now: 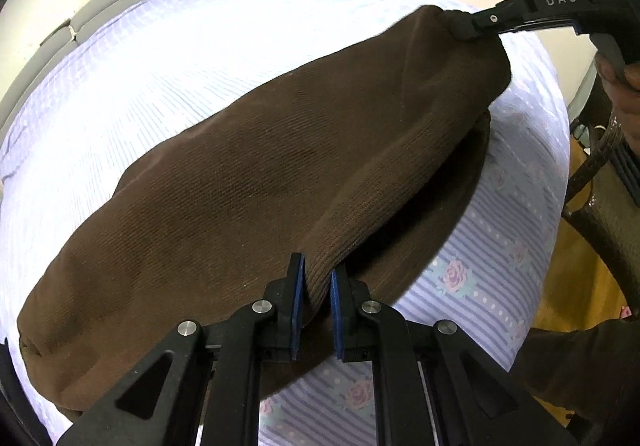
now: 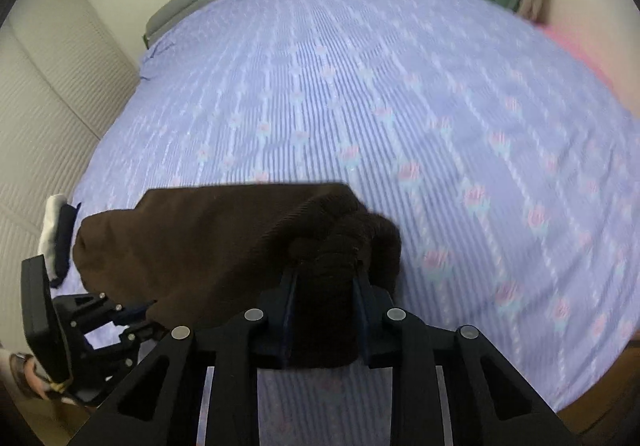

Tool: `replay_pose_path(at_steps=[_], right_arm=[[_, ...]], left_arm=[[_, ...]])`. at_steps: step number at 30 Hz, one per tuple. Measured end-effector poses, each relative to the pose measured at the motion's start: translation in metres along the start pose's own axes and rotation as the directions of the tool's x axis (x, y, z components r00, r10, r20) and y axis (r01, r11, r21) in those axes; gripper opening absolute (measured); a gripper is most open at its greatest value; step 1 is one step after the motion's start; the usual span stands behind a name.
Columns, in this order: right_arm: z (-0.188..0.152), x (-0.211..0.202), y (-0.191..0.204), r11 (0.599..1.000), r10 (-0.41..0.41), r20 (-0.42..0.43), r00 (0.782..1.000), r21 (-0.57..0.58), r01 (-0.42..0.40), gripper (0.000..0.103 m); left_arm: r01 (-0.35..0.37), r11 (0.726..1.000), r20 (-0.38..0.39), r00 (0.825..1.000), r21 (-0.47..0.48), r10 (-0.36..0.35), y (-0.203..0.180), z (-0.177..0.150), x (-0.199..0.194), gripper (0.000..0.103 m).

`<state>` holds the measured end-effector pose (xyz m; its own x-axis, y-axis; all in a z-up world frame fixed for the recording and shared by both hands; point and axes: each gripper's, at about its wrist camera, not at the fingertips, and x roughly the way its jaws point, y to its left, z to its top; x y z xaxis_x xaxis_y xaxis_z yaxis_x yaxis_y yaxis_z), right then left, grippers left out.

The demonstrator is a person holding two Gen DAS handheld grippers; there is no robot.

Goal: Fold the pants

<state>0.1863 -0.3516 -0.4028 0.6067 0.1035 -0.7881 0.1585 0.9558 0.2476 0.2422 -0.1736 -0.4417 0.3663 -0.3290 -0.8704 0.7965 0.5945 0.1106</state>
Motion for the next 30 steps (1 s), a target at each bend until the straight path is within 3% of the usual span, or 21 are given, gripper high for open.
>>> replay_pose_path(at_steps=[3, 10, 15, 18, 22, 24, 26, 30], right_arm=[[0.0, 0.003, -0.003, 0.999, -0.019, -0.005, 1.0, -0.032, 0.018, 0.025], [-0.033, 0.035, -0.026, 0.998, -0.055, -0.158, 0.986, 0.013, 0.057, 0.025], [-0.031, 0.024, -0.024, 0.998, -0.062, -0.137, 0.989, 0.017, 0.065, 0.027], [-0.022, 0.004, -0.014, 0.995, -0.094, -0.094, 0.991, 0.004, 0.095, 0.038], [-0.005, -0.028, 0.012, 0.989, -0.142, -0.039, 0.989, -0.047, 0.14, 0.04], [0.008, -0.042, 0.028, 0.988, -0.134, -0.008, 0.991, -0.083, 0.133, 0.041], [0.018, -0.049, 0.052, 0.982, -0.124, 0.019, 0.992, -0.14, 0.126, 0.05], [0.026, -0.039, 0.113, 0.961, -0.061, 0.019, 0.998, -0.27, 0.063, 0.054]], left_arm=[[0.008, 1.0, -0.009, 1.0, -0.003, -0.008, -0.002, -0.007, 0.001, 0.014], [0.021, 1.0, -0.018, 1.0, 0.0, -0.021, 0.0, -0.014, 0.008, 0.016], [0.033, 0.999, 0.027, 0.999, -0.04, -0.032, 0.009, -0.012, -0.006, 0.017], [0.03, 0.998, 0.062, 0.998, -0.061, -0.026, 0.017, -0.013, -0.028, 0.018], [0.027, 0.994, 0.115, 0.993, -0.108, -0.014, 0.028, -0.015, -0.064, 0.024], [0.001, 0.988, 0.157, 0.987, -0.155, 0.023, 0.04, -0.021, -0.089, 0.033], [-0.026, 0.981, 0.175, 0.983, -0.191, 0.06, 0.053, -0.03, -0.105, 0.048], [-0.102, 0.96, 0.152, 0.978, -0.261, 0.145, 0.088, -0.059, -0.122, 0.048]])
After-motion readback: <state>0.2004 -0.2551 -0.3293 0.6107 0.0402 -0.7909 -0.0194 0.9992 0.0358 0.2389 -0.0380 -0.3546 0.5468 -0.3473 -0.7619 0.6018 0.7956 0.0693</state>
